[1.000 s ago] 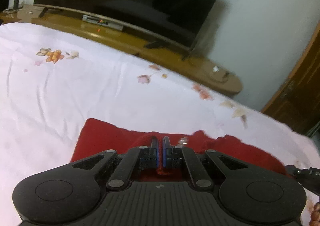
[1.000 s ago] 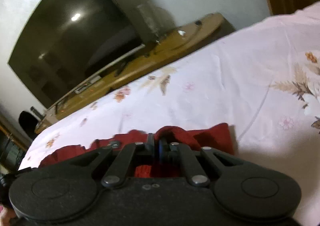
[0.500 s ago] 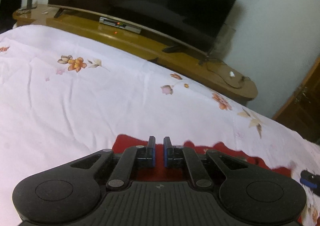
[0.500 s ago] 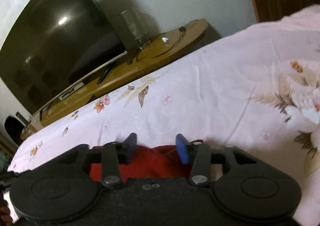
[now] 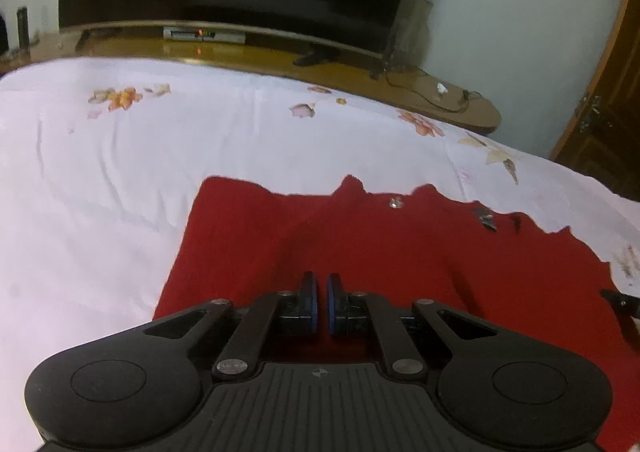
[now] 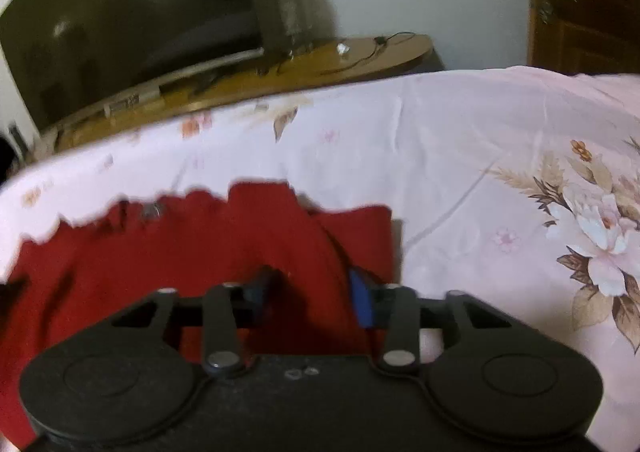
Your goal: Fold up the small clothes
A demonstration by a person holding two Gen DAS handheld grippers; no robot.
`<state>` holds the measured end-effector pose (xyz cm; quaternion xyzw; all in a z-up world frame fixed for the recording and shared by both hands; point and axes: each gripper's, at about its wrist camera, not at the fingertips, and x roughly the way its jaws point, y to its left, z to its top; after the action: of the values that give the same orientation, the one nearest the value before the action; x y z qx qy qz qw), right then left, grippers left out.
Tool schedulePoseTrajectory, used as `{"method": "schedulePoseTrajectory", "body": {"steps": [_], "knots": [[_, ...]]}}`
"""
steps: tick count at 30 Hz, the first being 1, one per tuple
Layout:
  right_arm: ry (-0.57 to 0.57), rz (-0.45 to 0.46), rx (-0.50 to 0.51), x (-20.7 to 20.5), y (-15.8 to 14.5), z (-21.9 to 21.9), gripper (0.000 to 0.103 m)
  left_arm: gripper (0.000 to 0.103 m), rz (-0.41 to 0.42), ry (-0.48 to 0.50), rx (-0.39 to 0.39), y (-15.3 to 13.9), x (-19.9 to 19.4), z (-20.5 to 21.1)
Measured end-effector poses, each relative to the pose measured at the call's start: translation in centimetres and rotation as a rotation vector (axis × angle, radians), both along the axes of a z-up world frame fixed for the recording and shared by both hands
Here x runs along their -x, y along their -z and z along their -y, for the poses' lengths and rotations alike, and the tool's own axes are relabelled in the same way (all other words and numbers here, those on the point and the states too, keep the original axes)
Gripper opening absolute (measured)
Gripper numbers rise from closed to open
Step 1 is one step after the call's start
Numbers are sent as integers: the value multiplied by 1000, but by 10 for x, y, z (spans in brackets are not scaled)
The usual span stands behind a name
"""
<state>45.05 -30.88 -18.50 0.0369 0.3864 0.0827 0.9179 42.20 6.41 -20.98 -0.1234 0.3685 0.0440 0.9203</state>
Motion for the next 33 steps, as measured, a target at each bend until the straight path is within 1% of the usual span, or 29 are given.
{"method": "schedulePoseTrajectory", "body": {"steps": [2, 3, 6, 8, 10, 12, 14, 16, 18, 20, 22, 23, 24, 26, 27, 29, 31, 33], "knots": [[-15, 26, 69, 0, 9, -4, 31, 5, 12, -18, 10, 3, -2, -2], [-10, 33, 80, 0, 11, -5, 33, 5, 15, -24, 14, 4, -1, -3], [17, 34, 105, 3, 9, -4, 35, 4, 20, -32, 13, 4, 2, -6], [37, 33, 111, 5, 9, 1, 35, 3, 13, -48, 30, 3, 3, -8], [56, 25, 92, 8, 3, 5, 34, 4, 7, -54, 31, -5, 7, -5], [56, 47, 58, 13, -9, 5, 33, 4, 26, -32, 11, -16, 12, 5], [11, 87, 48, 20, -23, -7, 33, 4, 55, 5, 20, -28, 15, 16], [-40, 98, 22, 22, -33, -22, 34, 4, 72, 62, 33, -36, 12, 29], [-95, 102, 18, 22, -37, -42, 34, 4, 52, 117, 35, -33, 1, 43], [-137, 97, 30, 19, -34, -63, 34, 4, 23, 153, 41, -25, -12, 52], [-165, 89, 26, 14, -28, -79, 34, 4, -4, 162, 9, -12, -24, 57], [-174, 86, 36, 10, -23, -84, 35, 4, -9, 153, -13, -6, -28, 56], [-174, 82, 52, 6, -18, -86, 34, 4, 10, 131, -19, 0, -31, 50], [-150, 63, 119, -5, -1, -86, 34, 4, 20, 82, -40, 4, -35, 39], [-133, 62, 145, -10, 6, -82, 34, 4, 24, 56, -31, 5, -36, 30], [-99, 71, 126, -15, 12, -68, 34, 4, 27, 47, 2, 8, -37, 17], [-76, 72, 129, -19, 13, -60, 33, 4, 27, 42, 9, 8, -37, 14], [-80, 71, 135, -20, 13, -60, 33, 4, 23, 18, 29, 8, -35, 15]]}}
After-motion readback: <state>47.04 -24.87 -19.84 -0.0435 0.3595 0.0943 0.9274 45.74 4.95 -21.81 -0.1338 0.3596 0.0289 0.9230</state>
